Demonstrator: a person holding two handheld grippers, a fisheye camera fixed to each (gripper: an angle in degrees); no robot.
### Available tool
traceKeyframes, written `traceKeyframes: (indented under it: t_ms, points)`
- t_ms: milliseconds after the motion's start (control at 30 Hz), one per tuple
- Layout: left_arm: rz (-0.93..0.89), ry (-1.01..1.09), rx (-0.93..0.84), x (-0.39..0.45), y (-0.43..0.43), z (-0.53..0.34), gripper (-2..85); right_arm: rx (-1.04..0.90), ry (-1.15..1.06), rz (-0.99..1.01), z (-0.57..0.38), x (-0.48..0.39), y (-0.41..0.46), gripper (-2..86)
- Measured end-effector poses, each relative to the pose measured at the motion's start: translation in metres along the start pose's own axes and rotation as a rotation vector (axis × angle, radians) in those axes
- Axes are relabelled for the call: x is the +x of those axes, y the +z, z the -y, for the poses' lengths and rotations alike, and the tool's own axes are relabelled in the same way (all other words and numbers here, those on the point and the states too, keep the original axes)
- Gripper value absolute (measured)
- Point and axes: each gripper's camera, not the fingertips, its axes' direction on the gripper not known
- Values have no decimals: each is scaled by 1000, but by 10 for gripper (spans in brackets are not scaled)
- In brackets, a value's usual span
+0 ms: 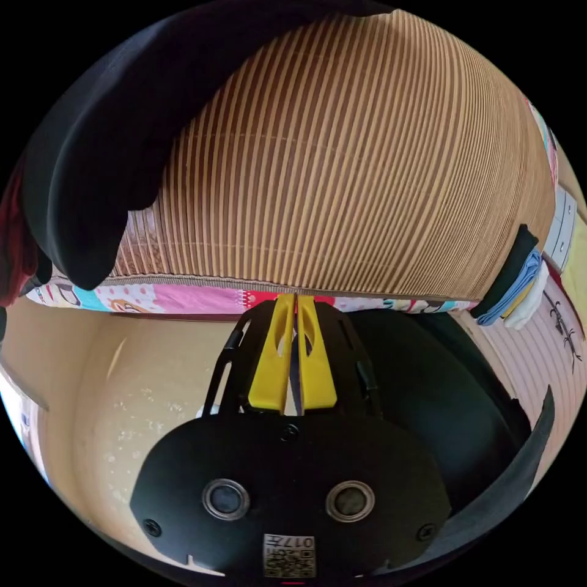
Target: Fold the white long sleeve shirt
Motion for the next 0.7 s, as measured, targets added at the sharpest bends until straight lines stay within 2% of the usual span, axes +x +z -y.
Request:
traceKeyframes:
  t_ms: [100,133,167,233,267,333,400,500,633,700]
  points:
    - [76,27,16,19,-3,5,-5,-163,244,423,-32,57,89,6]
    - [120,36,31,25,-6,5,-5,-160,316,617,-46,67,110,6]
    - [151,42,41,31,-6,6,-5,-152,356,717,-52,72,118,6]
    - [179,32,48,37,-4,6,-5,-63,554,1152,-67,88,130,9]
    - [187,14,55,41,-1,5,-5,-20,608,1273,-70,90,130,10]
    - [175,-28,69,46,7,5,-5,189,741,1724,-68,84,112,17]
    - [140,-83,89,52,18,3,-5,263,744,1912,-55,72,82,26]
    - [76,-167,149,68,37,-6,-5,395,638,1986,-32,70,6,51]
    - [91,-184,152,87,61,-7,-5,580,420,1884,-21,98,-95,90]
    - [131,-210,153,91,68,-8,-5,612,344,1829,-21,111,-123,101]
